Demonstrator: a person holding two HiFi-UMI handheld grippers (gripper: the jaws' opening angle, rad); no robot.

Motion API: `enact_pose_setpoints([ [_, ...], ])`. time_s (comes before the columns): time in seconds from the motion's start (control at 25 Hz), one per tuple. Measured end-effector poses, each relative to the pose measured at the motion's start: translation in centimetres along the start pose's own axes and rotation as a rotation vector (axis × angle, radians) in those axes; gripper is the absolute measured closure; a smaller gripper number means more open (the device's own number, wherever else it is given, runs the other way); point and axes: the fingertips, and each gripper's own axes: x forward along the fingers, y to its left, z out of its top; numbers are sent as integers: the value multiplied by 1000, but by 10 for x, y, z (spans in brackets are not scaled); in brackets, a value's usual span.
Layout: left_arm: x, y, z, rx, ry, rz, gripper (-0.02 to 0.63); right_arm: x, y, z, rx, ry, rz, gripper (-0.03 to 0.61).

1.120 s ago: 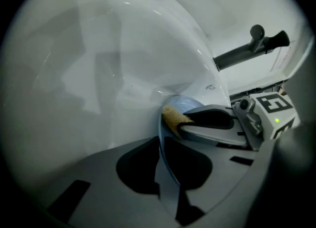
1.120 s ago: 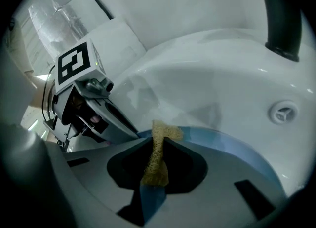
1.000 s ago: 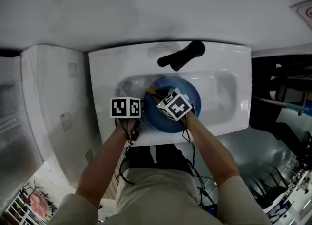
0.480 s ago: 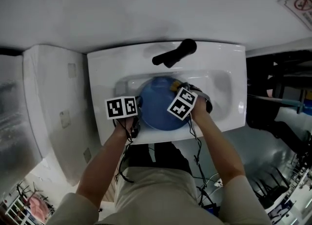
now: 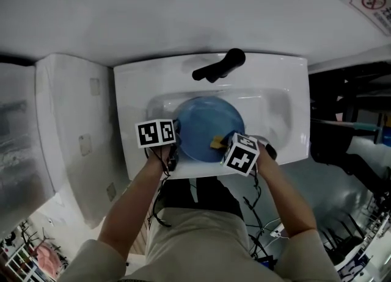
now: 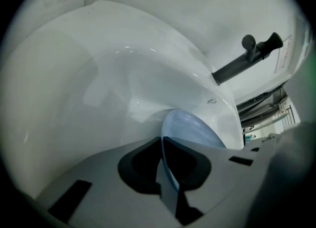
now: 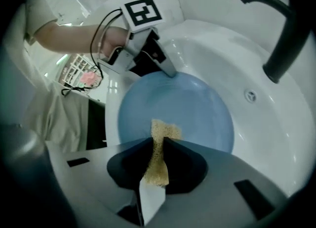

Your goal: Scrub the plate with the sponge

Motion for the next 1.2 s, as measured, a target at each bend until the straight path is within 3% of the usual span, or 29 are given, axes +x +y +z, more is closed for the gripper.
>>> enact_pose_setpoints([
  [0.2,-2,2,-1,-1,-6,17,591,19,41,60,-4,-172,237,508],
  [0.32,-3,7,-6,-24,-3,22,592,31,33,89,59,-259,291,506],
  [0.52,-4,9,-9,-40,1,6,592,48,-13,119,130,-341,206,506],
  [0.72,-2,14,-8,-45,-7,-1,595,54,-25,122,141,-345,260,506],
  [0.88,-1,13,-8,-44,-8,-8,595,54,-35,121,137,-356,232,506],
  [1.08,1,11,-9,-36,-7,-25,594,51,-98,105,282,-406,25,509],
  [1.2,2,7,-7,-33,-9,-35,592,43,-119,75,323,-322,-54,509],
])
